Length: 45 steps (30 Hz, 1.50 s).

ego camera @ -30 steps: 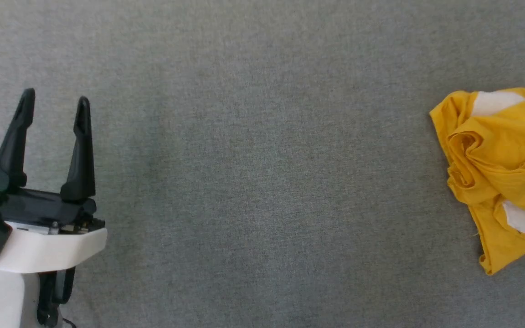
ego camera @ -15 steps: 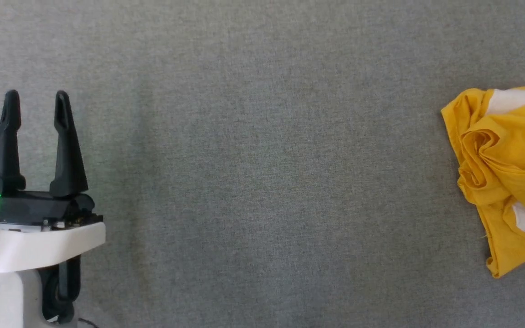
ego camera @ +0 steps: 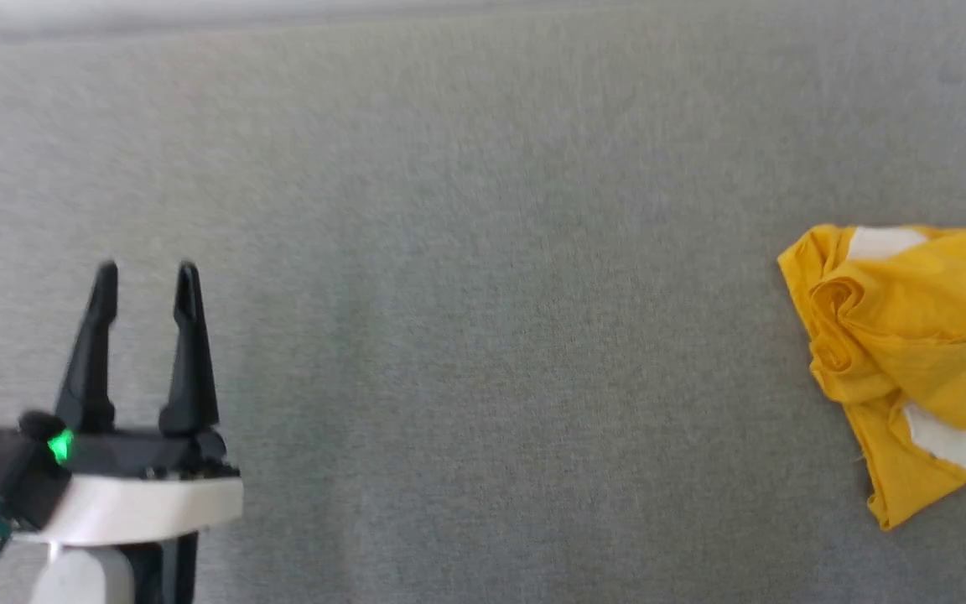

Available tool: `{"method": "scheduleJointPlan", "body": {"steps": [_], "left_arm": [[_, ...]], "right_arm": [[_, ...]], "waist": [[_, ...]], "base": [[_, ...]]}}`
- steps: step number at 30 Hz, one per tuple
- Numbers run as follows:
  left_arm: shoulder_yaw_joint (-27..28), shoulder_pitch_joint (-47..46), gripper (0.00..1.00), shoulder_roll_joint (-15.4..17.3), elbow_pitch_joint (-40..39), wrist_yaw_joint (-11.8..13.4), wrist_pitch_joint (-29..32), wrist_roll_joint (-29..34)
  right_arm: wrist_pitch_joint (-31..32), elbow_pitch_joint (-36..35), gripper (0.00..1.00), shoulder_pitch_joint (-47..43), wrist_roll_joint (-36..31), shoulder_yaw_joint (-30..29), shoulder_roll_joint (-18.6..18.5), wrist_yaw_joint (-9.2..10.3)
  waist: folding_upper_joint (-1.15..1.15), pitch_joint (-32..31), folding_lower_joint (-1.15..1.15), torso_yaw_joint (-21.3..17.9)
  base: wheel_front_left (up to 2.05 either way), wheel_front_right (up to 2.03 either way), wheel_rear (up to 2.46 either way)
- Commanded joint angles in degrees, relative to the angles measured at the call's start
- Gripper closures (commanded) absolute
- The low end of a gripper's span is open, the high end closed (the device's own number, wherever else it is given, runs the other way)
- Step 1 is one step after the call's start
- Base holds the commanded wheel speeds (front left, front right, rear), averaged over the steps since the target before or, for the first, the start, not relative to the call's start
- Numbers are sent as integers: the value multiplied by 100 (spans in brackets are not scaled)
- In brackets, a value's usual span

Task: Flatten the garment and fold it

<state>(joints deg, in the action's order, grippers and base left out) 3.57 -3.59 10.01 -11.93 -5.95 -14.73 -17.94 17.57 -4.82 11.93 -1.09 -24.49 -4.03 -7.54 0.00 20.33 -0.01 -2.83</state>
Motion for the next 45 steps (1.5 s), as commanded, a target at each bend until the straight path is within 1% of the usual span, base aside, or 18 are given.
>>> {"method": "scheduleJointPlan", "body": {"steps": [1,4,8,10,13,16,19,24,30,36,44,45], "left_arm": [[35,140,0,-78,-5,-20,-27,34],[87,403,0,-178,-7,-20,-27,93],[160,681,0,-241,29,49,-27,332],[124,801,0,-273,85,71,-27,474],[28,987,0,-339,186,95,-27,663],[-110,1222,0,-375,361,134,-27,884],[-206,1383,0,-403,540,176,-27,1027],[-278,1554,0,-474,732,215,-27,1069],[-287,1577,0,-535,788,255,-27,1073],[-267,1546,0,-556,783,247,-27,1096],[-228,1568,0,-588,790,226,-27,1029],[-245,1531,100,-571,777,213,3,1040]], "right_arm": [[-125,-131,0,-136,79,107,41,5],[-405,-311,0,-423,259,358,90,5],[-907,-414,0,-722,423,776,110,5],[-1175,-353,0,-905,599,1102,112,5],[-1558,-188,0,-1169,645,1359,113,5],[-1817,23,0,-1415,791,1489,113,5],[-2023,237,0,-1628,888,1530,114,5],[-2460,539,0,-1813,375,1624,114,5],[-2888,909,0,-1871,419,1445,114,5],[-3032,1142,0,-1821,468,1453,114,5],[-3067,1170,0,-1719,437,1501,115,5],[-3025,1165,100,-1786,459,1500,115,0]], "waist": [[0,-676,1,216],[0,-964,1,281],[0,-1270,1,351],[0,-1420,1,383],[0,-1643,1,423],[0,-1842,1,449],[0,-1979,1,475],[0,-2106,1,488],[0,-2140,1,519],[0,-2131,1,476],[0,-2084,1,435],[0,-2088,2,436]], "base": [[0,0,0],[0,0,0],[0,0,0],[0,0,0],[0,0,0],[0,0,0],[0,0,0],[0,0,0],[0,0,0],[0,0,0],[0,0,0],[0,0,0]]}}
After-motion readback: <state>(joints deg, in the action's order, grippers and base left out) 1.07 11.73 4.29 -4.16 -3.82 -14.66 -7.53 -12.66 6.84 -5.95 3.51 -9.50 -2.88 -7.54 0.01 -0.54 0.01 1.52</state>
